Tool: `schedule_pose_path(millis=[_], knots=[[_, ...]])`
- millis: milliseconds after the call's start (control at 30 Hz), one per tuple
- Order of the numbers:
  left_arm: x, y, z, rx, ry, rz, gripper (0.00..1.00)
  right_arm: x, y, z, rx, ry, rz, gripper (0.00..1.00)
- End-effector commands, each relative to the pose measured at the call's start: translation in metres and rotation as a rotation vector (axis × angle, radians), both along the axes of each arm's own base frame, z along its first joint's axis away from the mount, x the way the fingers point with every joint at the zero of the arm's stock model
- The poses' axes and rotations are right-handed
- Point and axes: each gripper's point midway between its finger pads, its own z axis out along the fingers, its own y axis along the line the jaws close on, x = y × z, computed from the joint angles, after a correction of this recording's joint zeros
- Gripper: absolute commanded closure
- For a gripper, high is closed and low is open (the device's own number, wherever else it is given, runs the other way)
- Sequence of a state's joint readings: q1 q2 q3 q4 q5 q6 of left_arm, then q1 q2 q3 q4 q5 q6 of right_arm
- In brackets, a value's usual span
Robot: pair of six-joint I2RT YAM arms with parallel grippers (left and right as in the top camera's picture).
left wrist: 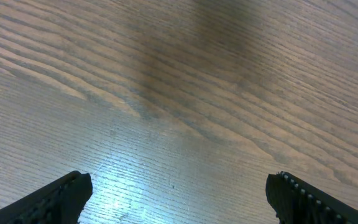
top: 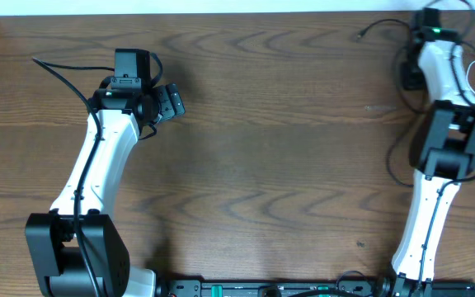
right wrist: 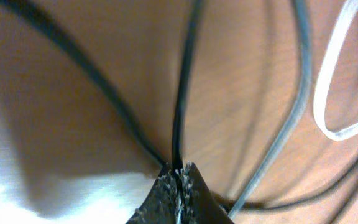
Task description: Untangle cables
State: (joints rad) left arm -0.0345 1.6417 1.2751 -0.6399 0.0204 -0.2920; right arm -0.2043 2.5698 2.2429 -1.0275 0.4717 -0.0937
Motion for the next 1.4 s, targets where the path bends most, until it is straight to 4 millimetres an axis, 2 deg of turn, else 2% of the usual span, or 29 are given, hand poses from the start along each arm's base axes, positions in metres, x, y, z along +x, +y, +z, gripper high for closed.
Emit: schedule_pose_path(millis=[0, 100, 233, 400, 533, 600, 700, 767, 800, 900, 967, 1000, 1167, 1200, 1367], knots=[[0.004, 0.002, 0.009, 0.001, -0.022, 0.011, 0.05, -0.021, -0.054, 0.044, -0.038, -0.080, -0.152, 0.99], [0.004, 0.002, 0.009, 0.001, -0.022, 0.011, 0.05, -0.038, -0.084, 0.053, 0.019, -0.112, -0.219, 0.99], [0.004, 0.002, 0.009, 0.001, -0.022, 0.011, 0.05, -0.058, -0.116, 0.049, 0.121, -0.153, -0.293, 0.98], [0.004, 0.002, 0.009, 0.001, -0.022, 0.011, 0.05, -0.071, -0.136, 0.044, 0.297, -0.236, -0.343, 0.96], [0.004, 0.002, 0.009, 0.001, -0.022, 0.011, 0.05, -0.066, -0.134, 0.060, 0.391, -0.307, -0.334, 0.96], [0.004, 0.002, 0.009, 0.001, -0.022, 0.011, 0.05, -0.063, -0.133, 0.079, 0.405, -0.342, -0.323, 0.82], [0.004, 0.002, 0.009, 0.001, -0.022, 0.011, 0.05, -0.059, -0.137, 0.119, 0.373, -0.405, -0.305, 0.81], [0.004, 0.002, 0.009, 0.001, -0.022, 0.011, 0.05, -0.057, -0.139, 0.154, 0.346, -0.472, -0.305, 0.81], [0.004, 0.002, 0.009, 0.001, -0.022, 0.011, 0.05, -0.056, -0.141, 0.192, 0.311, -0.543, -0.292, 0.81], [0.004, 0.002, 0.009, 0.001, -0.022, 0.011, 0.05, -0.059, -0.140, 0.242, 0.265, -0.636, -0.262, 0.77], [0.004, 0.002, 0.009, 0.001, -0.022, 0.011, 0.05, -0.060, -0.127, 0.271, 0.277, -0.685, -0.206, 0.53], [0.004, 0.002, 0.009, 0.001, -0.022, 0.011, 0.05, -0.059, -0.114, 0.285, 0.304, -0.703, -0.138, 0.43], [0.004, 0.002, 0.009, 0.001, -0.022, 0.011, 0.05, -0.066, -0.023, 0.352, 0.460, -0.778, 0.215, 0.04], [0.004, 0.002, 0.009, 0.001, -0.022, 0.011, 0.05, -0.071, -0.007, 0.364, 0.473, -0.784, 0.260, 0.01], [0.004, 0.002, 0.009, 0.001, -0.022, 0.011, 0.05, -0.106, 0.079, 0.413, 0.497, -0.791, 0.449, 0.01]])
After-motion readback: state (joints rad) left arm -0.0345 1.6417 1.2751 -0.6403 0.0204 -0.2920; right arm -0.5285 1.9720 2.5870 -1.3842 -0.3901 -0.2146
